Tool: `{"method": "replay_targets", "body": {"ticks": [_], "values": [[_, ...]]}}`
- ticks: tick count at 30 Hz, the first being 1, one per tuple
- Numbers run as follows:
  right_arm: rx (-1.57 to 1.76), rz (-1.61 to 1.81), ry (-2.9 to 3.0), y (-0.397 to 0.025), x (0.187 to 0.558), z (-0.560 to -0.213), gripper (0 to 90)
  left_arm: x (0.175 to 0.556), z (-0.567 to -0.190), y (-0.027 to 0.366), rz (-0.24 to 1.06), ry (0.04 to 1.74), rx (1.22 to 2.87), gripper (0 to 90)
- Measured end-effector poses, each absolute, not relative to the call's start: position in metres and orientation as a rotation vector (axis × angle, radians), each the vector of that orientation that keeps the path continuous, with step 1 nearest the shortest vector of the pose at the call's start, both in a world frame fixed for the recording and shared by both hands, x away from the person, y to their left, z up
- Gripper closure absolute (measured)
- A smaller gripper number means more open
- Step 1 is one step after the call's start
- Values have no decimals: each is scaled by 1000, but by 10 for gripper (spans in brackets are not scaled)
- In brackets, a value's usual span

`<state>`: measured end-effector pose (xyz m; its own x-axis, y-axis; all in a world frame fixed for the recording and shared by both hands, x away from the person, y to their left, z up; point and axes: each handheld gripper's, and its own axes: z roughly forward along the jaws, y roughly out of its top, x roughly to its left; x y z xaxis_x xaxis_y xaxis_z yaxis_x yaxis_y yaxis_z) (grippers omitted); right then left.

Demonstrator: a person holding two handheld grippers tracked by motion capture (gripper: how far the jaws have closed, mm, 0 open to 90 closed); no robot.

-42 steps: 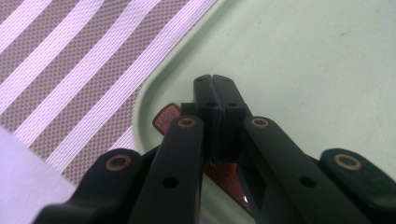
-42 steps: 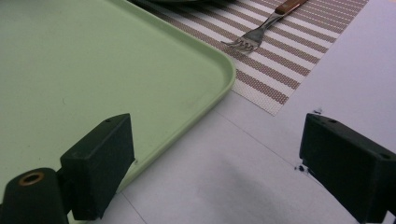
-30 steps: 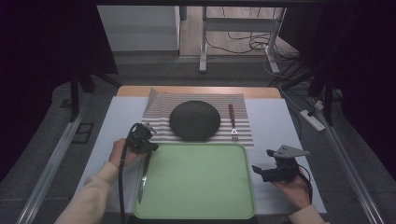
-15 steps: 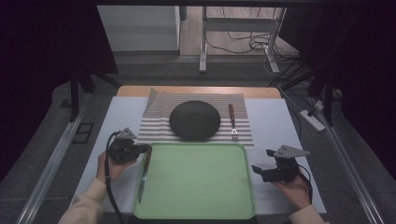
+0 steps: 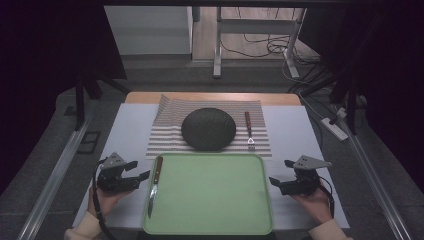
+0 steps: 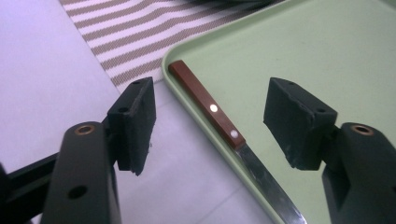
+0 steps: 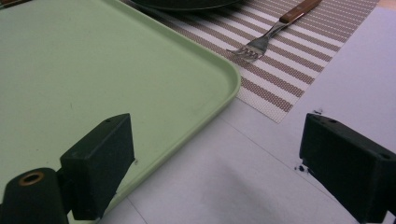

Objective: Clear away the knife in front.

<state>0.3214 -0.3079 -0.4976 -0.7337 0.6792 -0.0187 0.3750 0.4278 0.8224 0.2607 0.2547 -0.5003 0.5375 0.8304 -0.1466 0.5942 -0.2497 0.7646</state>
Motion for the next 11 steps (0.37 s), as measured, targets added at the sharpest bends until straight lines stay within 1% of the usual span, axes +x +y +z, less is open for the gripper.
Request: {"method": "replay_targets", "body": {"ticks": [11], "values": [[875, 1228, 2329, -307, 320, -496, 100, 261, -503, 254, 370, 1165, 1962, 309]]}}
